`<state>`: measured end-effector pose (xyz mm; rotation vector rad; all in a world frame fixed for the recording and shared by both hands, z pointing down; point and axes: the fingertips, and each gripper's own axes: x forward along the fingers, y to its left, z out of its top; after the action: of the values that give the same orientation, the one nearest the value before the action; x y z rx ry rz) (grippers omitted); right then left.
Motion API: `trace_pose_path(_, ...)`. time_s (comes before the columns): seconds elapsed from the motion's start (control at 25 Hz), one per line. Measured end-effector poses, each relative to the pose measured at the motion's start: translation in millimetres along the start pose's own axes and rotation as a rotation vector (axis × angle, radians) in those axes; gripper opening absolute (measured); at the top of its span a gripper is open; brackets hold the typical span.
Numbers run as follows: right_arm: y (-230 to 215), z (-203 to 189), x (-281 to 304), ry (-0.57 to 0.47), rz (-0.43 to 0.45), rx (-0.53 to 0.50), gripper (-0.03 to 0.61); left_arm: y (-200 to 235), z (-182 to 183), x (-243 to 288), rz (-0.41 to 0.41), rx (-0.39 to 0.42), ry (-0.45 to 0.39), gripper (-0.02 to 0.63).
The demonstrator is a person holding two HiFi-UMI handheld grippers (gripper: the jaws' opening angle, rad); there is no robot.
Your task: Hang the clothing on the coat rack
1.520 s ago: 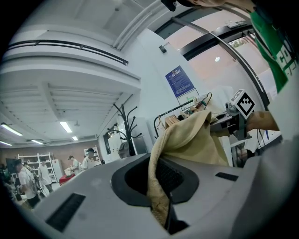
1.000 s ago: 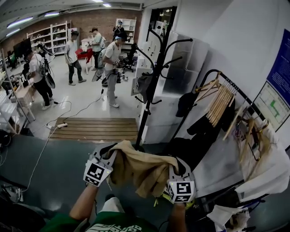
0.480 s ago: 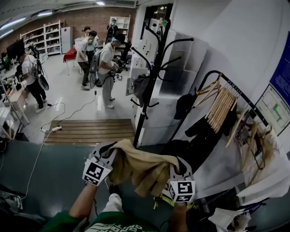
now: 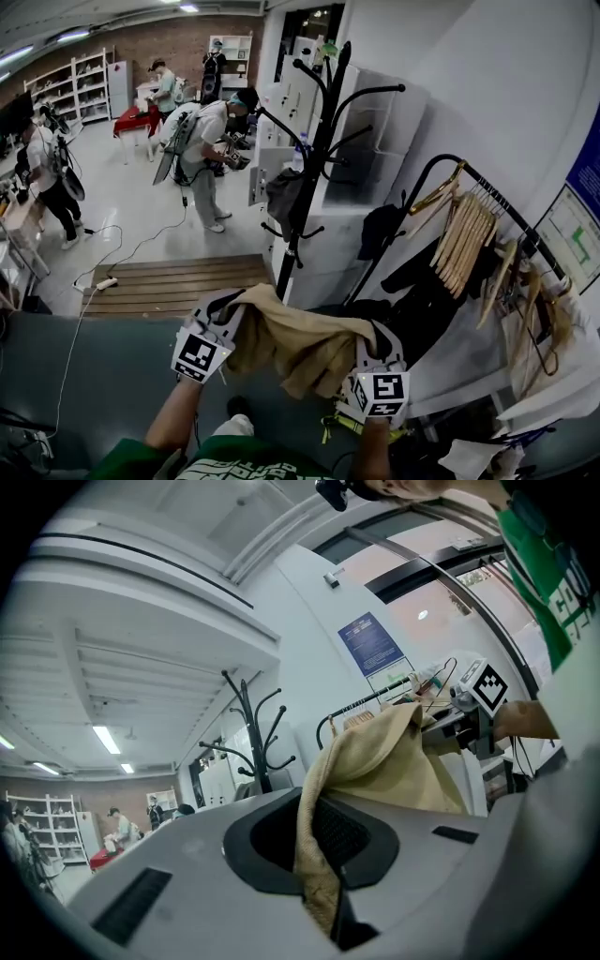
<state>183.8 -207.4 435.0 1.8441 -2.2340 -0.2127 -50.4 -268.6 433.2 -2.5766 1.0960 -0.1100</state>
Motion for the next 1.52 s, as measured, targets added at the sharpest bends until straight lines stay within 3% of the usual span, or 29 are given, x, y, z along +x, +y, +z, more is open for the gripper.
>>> trace_pose_path(0.72,-28.3,70.2,91.2,-0.066,-0.127,-0.067,0.060,98.9,25.9,82.2,-0.079,0.082,-0.086,0.018)
trace_pose_path(1.2,-38.8,88.1,108.9,-0.082,-0.194,-0.084,0.060,119.6,34.3,107.9,-0.138,0.099,-0.143,0.018)
trace_pose_path(1.52,-59.2,115.6,116.2,-0.124,-0.164,-0.134,0.060,128.9,59.5,124.8,-0.100,0.118,-0.178,0.018)
